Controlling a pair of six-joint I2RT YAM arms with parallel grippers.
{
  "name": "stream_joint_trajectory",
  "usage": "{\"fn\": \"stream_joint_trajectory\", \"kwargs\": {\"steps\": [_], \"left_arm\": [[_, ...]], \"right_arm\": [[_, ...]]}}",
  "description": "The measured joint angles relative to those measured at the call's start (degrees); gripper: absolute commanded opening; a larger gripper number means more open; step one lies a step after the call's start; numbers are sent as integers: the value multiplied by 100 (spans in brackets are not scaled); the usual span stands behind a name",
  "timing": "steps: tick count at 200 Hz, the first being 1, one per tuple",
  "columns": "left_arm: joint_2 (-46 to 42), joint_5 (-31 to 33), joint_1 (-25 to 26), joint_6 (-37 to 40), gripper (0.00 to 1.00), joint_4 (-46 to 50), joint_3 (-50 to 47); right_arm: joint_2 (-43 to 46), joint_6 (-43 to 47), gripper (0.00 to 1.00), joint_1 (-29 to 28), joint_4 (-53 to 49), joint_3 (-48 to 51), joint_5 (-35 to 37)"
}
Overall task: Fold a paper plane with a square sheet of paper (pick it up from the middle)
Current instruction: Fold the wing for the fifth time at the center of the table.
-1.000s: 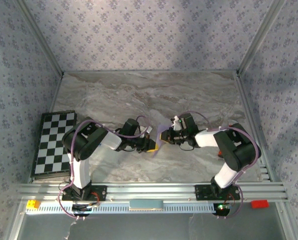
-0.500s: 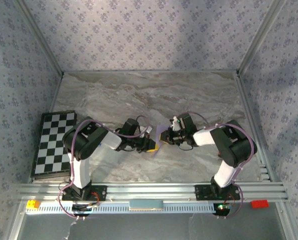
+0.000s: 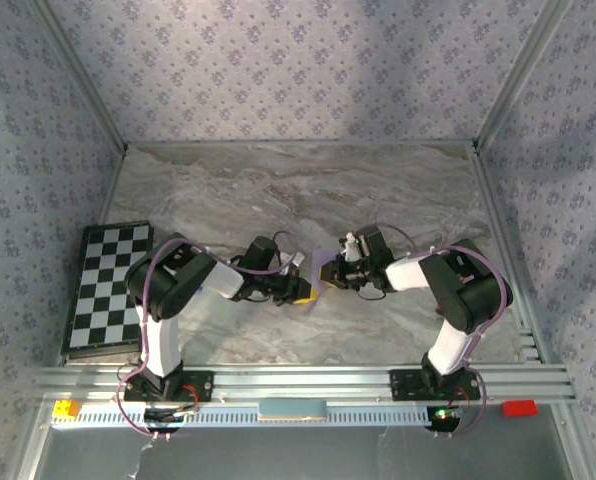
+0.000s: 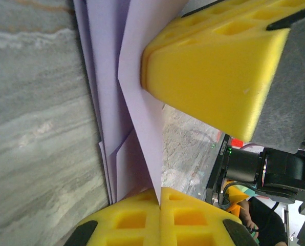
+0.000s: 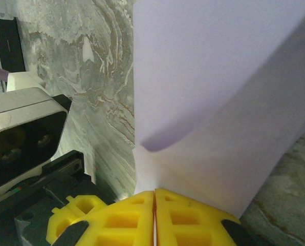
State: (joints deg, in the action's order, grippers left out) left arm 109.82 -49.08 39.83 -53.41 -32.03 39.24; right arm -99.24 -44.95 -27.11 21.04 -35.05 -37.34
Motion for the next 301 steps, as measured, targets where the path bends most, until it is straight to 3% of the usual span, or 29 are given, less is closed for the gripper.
{"fn": "stream_joint_trajectory", "kwargs": {"steps": [130,190,224,255,301], "left_arm": [[-310,140,42,343,15,863,160],[-343,199,46,459,0,1274,236],[-343,192,46,525,0,1322,247],[-345,190,61,627,8,1445,299],[-420,190,98,817,0,1829,350]], "right_arm": [[-9,0,10,0,-55,-26,0],[-9,0,10,0,-133,-59,2],[-9,0,10,0,-173,-76,4],[-9,2,10,-2,-208,-87,20],[-9,4,10,-4,-216,-90,26]]}}
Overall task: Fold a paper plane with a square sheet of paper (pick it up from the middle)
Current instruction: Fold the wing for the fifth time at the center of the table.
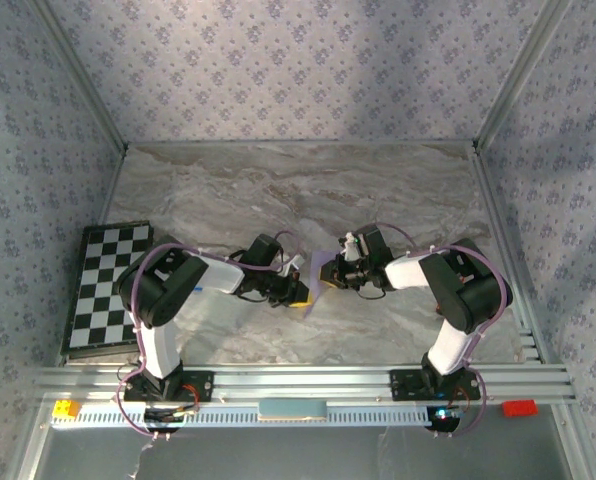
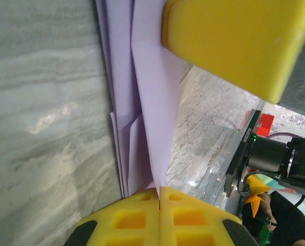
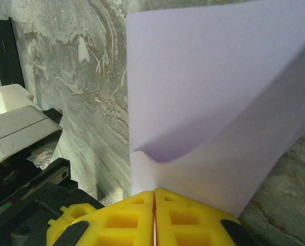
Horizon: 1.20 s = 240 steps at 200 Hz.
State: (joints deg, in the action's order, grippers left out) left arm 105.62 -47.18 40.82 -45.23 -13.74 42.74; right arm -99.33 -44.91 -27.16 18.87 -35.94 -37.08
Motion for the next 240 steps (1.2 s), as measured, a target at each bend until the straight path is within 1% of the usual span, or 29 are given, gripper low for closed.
{"fn": "stream_joint_trajectory", "kwargs": {"steps": [16,62,79,92,114,129,139,148,182,207,222,240], "left_arm": [[-20,-15,22,48,0,127,17],[-22,-37,24,212,9,264,52],[-33,-61,24,243,10,289,52],[-59,-63,37,264,12,343,52],[-114,-66,66,282,12,461,44],[-138,-59,83,273,6,546,39],[-138,-59,90,289,5,603,39],[-138,-59,94,282,0,632,39],[-164,-31,94,326,0,680,33],[-264,33,94,369,11,811,33],[-374,55,96,396,11,968,28],[-481,74,111,433,7,1097,20]], "right_arm": [[0,2,10,0,-4,0,2],[0,42,10,0,-70,-33,17],[0,42,10,0,-74,-33,20],[0,44,10,0,-79,-33,20],[0,44,10,0,-85,-33,24],[0,44,10,0,-83,-33,24],[0,44,10,0,-85,-33,24],[0,44,10,0,-85,-33,24],[0,61,9,-11,-116,-52,31],[0,85,9,-13,-179,-76,44],[0,85,9,-15,-208,-92,50],[0,85,9,-17,-225,-98,63]]}}
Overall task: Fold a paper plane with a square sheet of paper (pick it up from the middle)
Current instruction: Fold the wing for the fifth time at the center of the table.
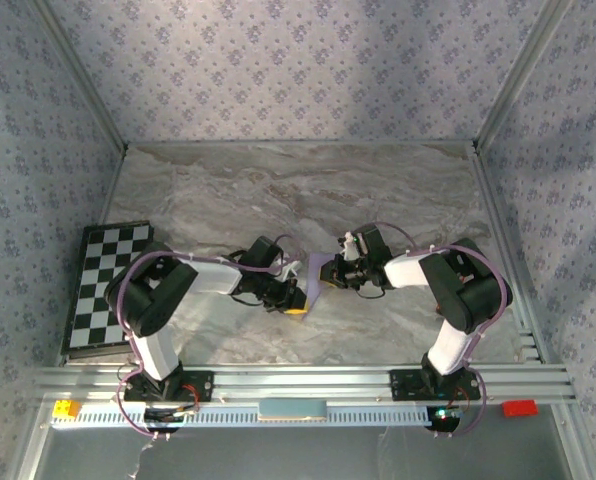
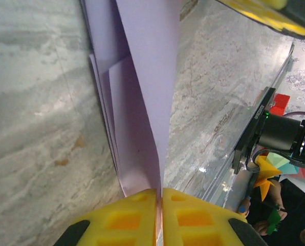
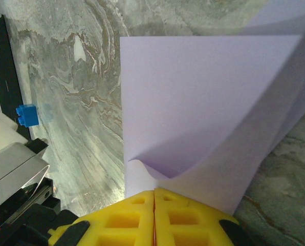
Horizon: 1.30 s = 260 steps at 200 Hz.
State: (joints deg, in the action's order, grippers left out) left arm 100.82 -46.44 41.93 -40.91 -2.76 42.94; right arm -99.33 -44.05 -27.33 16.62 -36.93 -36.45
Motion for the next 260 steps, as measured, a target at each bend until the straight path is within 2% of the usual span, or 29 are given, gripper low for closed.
{"fn": "stream_joint_trajectory", "kwargs": {"steps": [21,176,234,245,260], "left_arm": [[-55,39,9,48,0,35,0],[131,236,175,407,0,221,55],[125,278,197,450,3,284,81],[125,273,197,472,8,286,81],[120,267,199,514,8,315,90]], "right_arm": [[-4,0,9,-4,-13,-9,2],[-39,4,9,-11,-173,-101,-2],[-44,39,8,-15,-232,-127,2],[-44,44,8,-15,-232,-127,2],[-44,44,8,-17,-232,-127,2]]}}
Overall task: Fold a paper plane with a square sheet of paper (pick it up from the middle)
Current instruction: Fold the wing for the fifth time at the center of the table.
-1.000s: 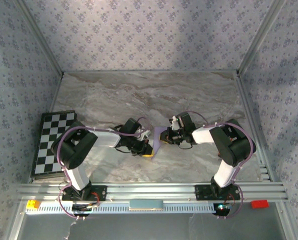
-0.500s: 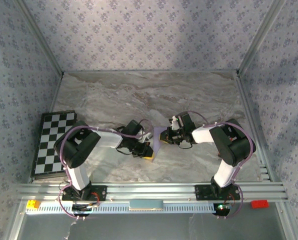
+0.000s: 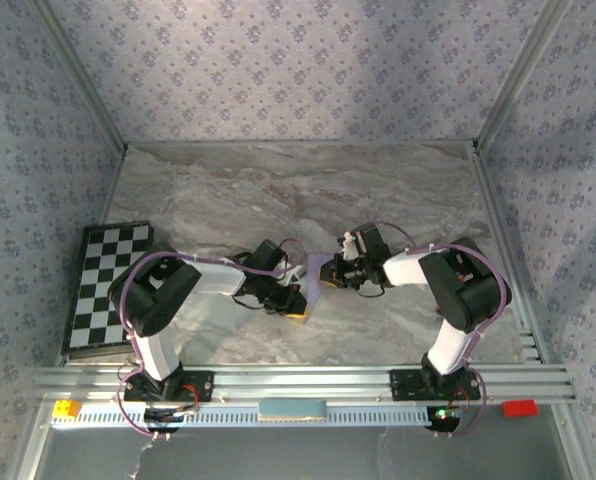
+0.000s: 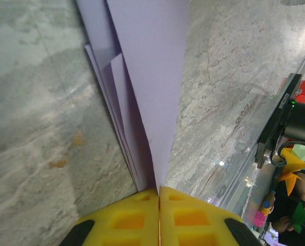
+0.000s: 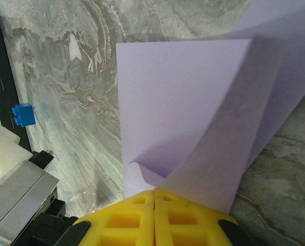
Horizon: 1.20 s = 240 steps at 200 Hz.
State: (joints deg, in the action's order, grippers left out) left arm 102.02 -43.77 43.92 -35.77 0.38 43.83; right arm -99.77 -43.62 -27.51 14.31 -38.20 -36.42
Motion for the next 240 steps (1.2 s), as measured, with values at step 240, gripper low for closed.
{"fn": "stream_joint_trajectory", "kwargs": {"steps": [240], "left_arm": [[-160,13,111,214,19,221,-61]], "right_arm": [[-28,22,8,-7,-142,-76,15]]}}
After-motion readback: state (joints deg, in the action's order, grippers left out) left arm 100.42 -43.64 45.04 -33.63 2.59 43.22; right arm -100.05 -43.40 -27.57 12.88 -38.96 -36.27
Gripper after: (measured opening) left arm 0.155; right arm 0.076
